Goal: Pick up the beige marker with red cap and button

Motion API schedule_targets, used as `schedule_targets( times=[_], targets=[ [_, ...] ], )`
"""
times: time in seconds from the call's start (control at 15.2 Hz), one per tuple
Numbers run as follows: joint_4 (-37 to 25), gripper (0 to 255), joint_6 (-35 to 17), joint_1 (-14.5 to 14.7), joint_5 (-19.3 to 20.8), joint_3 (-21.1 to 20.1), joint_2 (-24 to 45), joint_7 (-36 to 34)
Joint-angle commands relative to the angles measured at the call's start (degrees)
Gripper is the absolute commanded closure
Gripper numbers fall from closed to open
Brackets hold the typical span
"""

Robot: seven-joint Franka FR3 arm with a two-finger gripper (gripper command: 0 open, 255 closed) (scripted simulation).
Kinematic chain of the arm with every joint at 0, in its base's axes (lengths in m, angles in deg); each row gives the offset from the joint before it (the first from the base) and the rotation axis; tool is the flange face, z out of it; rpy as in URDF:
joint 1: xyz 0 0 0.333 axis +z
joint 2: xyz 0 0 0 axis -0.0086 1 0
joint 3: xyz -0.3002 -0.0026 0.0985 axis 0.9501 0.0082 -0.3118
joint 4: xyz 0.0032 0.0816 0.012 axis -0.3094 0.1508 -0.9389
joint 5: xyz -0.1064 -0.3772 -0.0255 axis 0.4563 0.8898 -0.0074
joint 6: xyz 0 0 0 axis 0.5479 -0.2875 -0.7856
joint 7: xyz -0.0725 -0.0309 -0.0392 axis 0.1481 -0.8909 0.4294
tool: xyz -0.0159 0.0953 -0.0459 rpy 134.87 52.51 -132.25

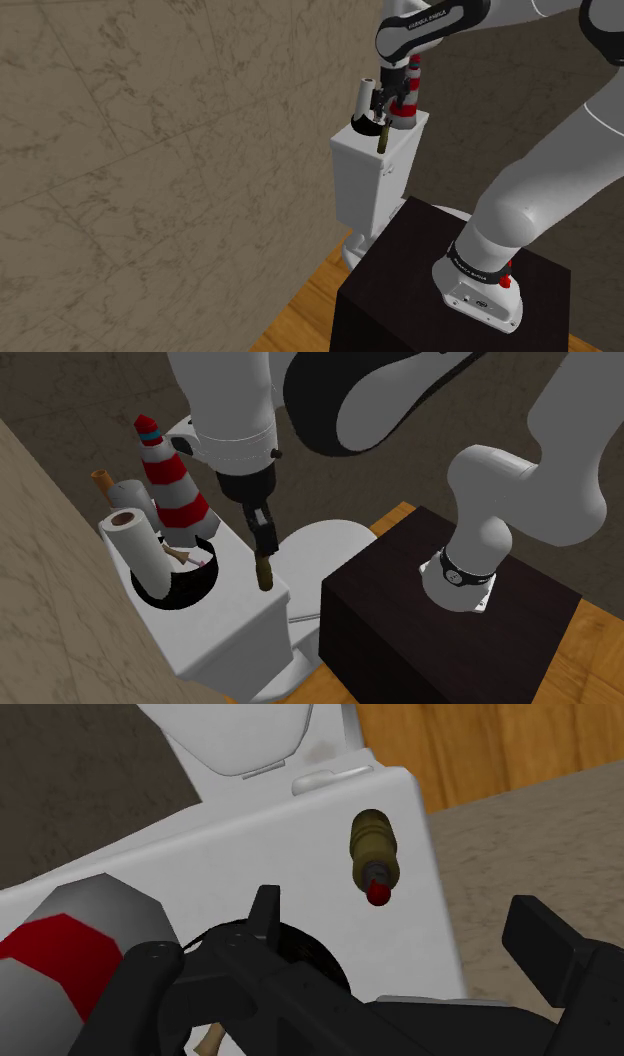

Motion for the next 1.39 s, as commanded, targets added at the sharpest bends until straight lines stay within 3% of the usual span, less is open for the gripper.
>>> schedule_targets(
  times=[0.0,0.46,0.53,1.12,1.32],
  targets=[
    [0.7,0,-1.75,-0.19,0.08,0.37,0.93,0.0],
    [3.58,0,-6.19,-0.29,0.15,0.77,2.53,-0.34],
    [3.54,255,-6.23,-0.27,0.11,0.77,2.63,-0.35],
    [3.58,255,-6.19,-0.29,0.15,0.77,2.53,-0.34],
    [2.08,255,-3.79,-0.24,0.12,0.56,1.62,-0.17]
  ],
)
